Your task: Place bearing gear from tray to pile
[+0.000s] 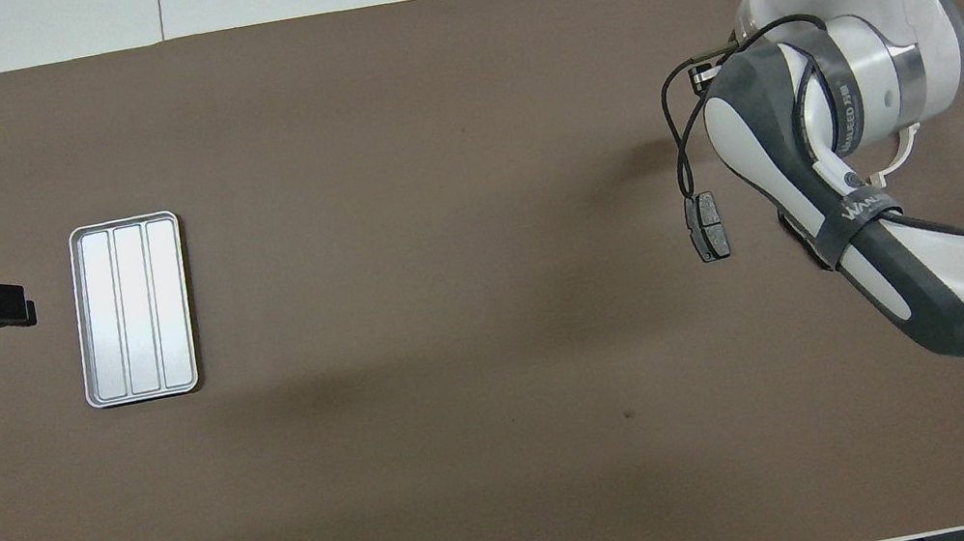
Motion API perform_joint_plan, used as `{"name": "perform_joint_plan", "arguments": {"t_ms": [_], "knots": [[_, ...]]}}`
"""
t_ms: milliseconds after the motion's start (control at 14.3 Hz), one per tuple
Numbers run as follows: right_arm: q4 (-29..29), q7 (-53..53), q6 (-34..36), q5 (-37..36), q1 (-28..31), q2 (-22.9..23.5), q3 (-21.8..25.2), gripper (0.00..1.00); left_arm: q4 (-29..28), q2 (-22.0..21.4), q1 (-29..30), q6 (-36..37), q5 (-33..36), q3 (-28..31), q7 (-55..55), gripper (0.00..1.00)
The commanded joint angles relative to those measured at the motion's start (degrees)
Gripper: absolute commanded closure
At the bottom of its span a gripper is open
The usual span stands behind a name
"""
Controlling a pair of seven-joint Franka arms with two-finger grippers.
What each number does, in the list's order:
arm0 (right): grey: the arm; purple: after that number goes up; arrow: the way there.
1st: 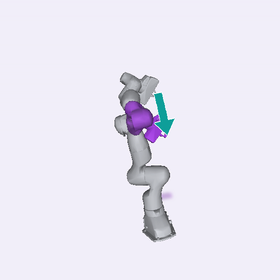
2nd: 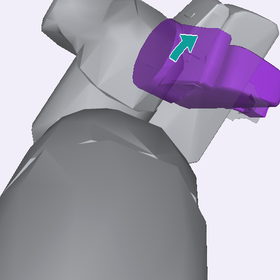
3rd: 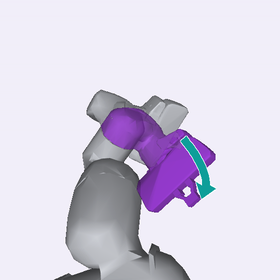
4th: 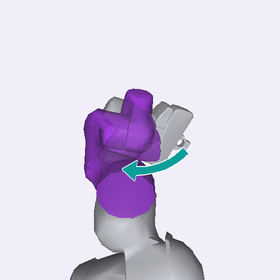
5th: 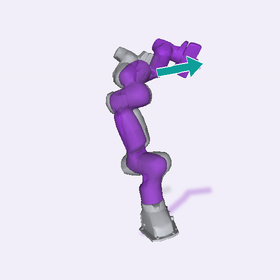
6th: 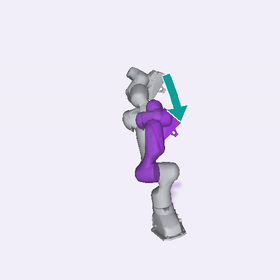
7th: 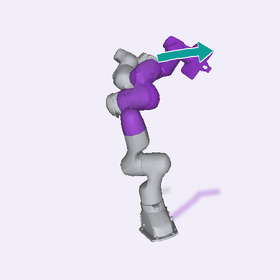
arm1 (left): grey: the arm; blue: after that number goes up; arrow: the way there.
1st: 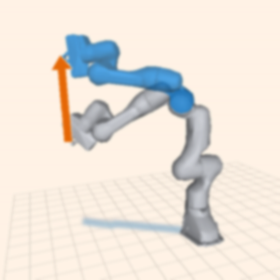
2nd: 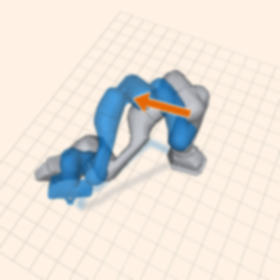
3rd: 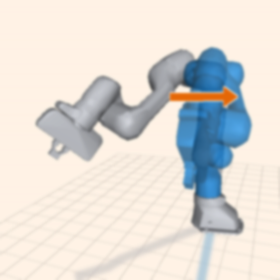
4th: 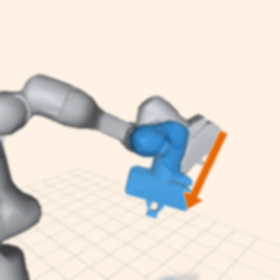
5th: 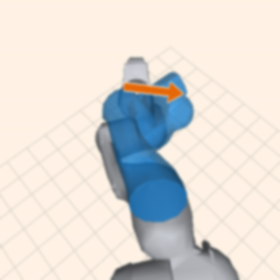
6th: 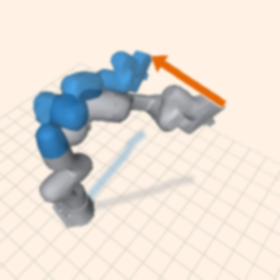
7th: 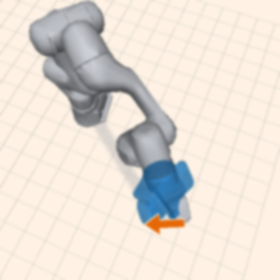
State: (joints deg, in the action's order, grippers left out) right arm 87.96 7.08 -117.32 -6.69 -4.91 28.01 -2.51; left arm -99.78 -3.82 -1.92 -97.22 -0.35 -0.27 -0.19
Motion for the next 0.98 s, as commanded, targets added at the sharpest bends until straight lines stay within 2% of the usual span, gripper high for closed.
{"name": "perform_joint_plan", "arguments": {"t_ms": [0,490,909], "knots": [[10.65,-1.2,-7.2,-0.34,1.92,-4.98,-0.92,1.0,-1.74,-1.45,0.16,-0.6,-0.97,0.18,0.45,0.0],[16.72,-1.81,-17.4,-0.25,4.21,-3.76,-0.92,1.0,-1.74,-1.45,-0.01,-0.6,-0.97,0.18,0.45,0.0],[17.51,-1.9,-21.45,2.04,4.47,-1.56,-1.01,1.0,-1.74,-1.45,-0.01,-0.6,-0.88,0.18,0.45,0.0]]}}
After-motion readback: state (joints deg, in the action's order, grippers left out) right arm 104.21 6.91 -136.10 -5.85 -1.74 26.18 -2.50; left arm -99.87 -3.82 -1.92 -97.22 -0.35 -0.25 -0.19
